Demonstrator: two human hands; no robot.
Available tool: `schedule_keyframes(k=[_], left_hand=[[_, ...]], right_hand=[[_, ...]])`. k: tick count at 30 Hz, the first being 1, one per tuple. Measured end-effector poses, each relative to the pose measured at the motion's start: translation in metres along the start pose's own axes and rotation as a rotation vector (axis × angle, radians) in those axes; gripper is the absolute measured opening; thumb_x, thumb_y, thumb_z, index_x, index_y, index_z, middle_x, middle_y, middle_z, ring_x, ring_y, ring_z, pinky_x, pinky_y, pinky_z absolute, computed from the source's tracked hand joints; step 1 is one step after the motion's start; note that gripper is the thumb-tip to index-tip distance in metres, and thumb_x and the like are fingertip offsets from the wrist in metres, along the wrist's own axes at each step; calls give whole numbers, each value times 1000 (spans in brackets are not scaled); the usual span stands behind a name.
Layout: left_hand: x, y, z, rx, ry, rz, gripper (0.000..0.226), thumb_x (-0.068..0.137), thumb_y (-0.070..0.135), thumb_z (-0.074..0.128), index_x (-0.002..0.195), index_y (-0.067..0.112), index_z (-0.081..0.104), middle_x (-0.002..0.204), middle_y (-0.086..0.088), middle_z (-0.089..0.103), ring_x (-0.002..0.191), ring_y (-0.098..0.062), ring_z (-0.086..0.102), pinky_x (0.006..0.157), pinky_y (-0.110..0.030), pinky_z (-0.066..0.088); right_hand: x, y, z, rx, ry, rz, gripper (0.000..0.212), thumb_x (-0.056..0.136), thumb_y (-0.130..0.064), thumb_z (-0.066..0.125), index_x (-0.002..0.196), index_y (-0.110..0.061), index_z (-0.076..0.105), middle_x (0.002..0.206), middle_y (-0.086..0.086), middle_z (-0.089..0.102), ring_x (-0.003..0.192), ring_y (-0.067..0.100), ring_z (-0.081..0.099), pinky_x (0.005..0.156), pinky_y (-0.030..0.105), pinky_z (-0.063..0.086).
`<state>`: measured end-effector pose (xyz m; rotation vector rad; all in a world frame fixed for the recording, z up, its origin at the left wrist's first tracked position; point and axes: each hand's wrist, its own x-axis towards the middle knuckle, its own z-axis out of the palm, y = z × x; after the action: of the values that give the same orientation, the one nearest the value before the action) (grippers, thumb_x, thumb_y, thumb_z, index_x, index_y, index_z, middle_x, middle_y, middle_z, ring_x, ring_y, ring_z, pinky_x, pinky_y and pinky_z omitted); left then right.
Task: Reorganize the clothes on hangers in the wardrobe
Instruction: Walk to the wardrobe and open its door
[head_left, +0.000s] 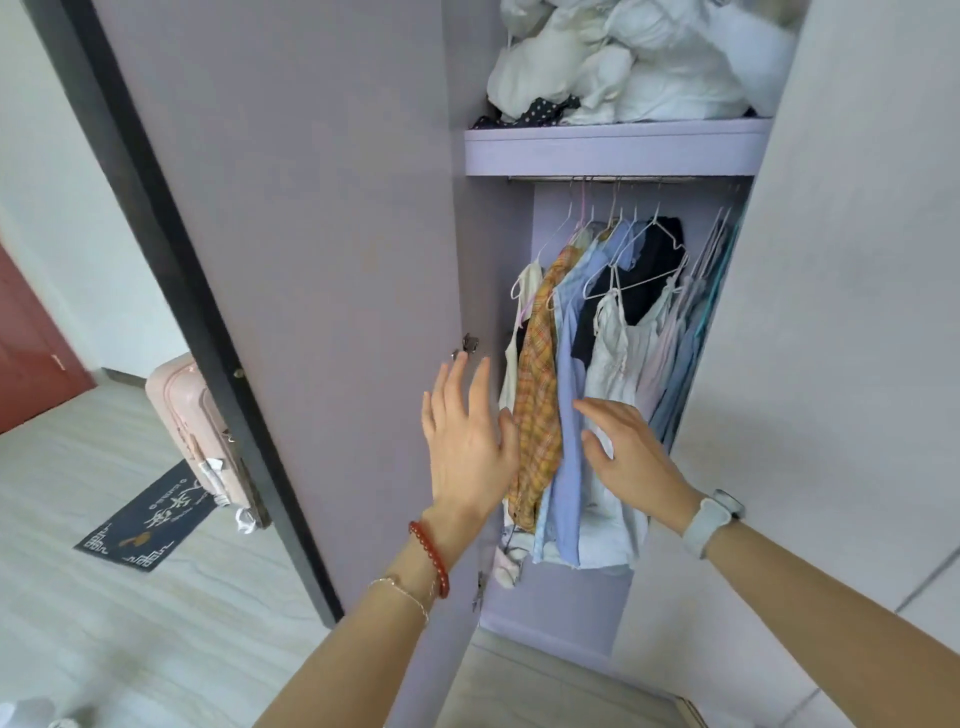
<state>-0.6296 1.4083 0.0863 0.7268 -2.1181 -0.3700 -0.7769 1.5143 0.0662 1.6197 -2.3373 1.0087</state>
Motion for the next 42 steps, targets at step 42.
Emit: schedule_keyframes(k=[42], left_hand=[[4, 249, 107, -958, -989, 985, 53, 87, 50, 40, 132, 53, 13, 144, 12, 25, 135, 5, 19, 111, -25, 21]], right_hand=[[-177, 57, -142, -138, 849, 526, 50, 92, -41, 34, 129, -9, 43, 112, -17, 51, 99, -5, 49, 87, 17, 40]])
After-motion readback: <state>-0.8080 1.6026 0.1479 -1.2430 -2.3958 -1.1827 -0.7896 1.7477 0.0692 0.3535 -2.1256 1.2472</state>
